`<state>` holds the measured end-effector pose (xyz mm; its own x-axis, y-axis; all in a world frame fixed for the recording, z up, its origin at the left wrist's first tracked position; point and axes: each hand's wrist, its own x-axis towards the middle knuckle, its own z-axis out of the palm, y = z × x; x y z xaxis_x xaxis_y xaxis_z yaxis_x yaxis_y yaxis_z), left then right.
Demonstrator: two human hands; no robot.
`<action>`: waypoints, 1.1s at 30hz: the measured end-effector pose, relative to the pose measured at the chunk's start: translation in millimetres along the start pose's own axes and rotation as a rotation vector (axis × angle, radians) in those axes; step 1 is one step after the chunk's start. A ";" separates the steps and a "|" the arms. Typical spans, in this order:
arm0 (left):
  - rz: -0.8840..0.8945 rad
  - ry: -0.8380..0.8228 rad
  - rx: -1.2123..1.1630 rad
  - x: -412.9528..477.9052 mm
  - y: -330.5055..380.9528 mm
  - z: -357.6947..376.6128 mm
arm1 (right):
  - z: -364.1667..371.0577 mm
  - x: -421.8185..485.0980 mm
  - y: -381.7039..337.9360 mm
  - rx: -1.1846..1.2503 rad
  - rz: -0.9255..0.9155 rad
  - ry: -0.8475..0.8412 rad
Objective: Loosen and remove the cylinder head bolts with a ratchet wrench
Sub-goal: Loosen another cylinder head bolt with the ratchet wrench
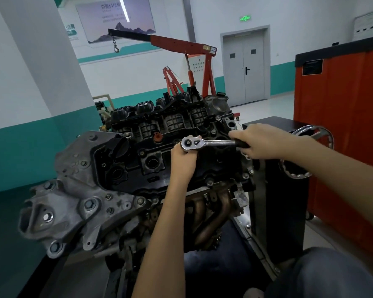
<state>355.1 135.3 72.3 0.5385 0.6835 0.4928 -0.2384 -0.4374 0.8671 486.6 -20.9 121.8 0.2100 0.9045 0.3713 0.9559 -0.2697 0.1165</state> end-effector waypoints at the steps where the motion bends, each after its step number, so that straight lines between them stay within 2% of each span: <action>1: -0.020 0.035 -0.041 -1.3 -1.5 0.4 | 1.2 -0.2 -4.5 -0.011 0.009 0.028; 3: -0.028 0.069 -0.093 -3.3 -5.5 3.5 | 21.1 -15.6 -21.9 0.098 0.109 0.061; 7: -0.032 0.180 -0.102 -4.5 -6.6 16.9 | 75.7 -50.1 -97.1 0.722 0.342 0.169; 10: -0.046 0.190 -0.075 -0.7 -3.9 15.8 | 93.9 -42.2 -147.6 0.980 0.408 0.217; 13: -0.018 0.079 0.031 0.7 -2.0 2.4 | 87.4 -38.0 -130.0 0.853 0.351 0.169; 18: 0.095 -0.200 0.170 10.2 7.3 -16.5 | 36.0 -28.3 -39.6 0.533 0.107 -0.069; 20: 0.101 -0.204 0.134 9.4 6.3 -15.1 | 13.2 -14.5 -15.9 0.302 0.052 -0.087; 22: 0.085 -0.132 0.019 4.5 1.9 -10.1 | 6.5 -8.4 -9.1 0.164 0.048 -0.041; 24: 0.098 -0.054 -0.044 1.4 -3.0 -4.6 | 23.7 -18.6 -20.8 0.258 0.114 -0.015; 26: 0.119 -0.046 -0.056 0.0 -4.2 1.6 | 55.2 -39.9 -56.1 0.582 0.227 0.040; 28: 0.134 -0.036 -0.031 -1.1 -1.7 7.2 | 83.2 -50.0 -102.4 0.825 0.361 0.178; 31: 0.104 0.009 -0.007 0.9 0.1 8.8 | 103.7 -36.7 -159.4 1.053 0.486 0.280; 33: 0.072 0.009 0.035 3.9 0.5 6.2 | 105.3 -32.1 -166.8 1.107 0.482 0.287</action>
<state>362.1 134.2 74.2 0.5139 0.6546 0.5544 -0.2475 -0.5056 0.8265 342.1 29.9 -6.6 0.6686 0.6478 0.3650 0.4824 -0.0044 -0.8759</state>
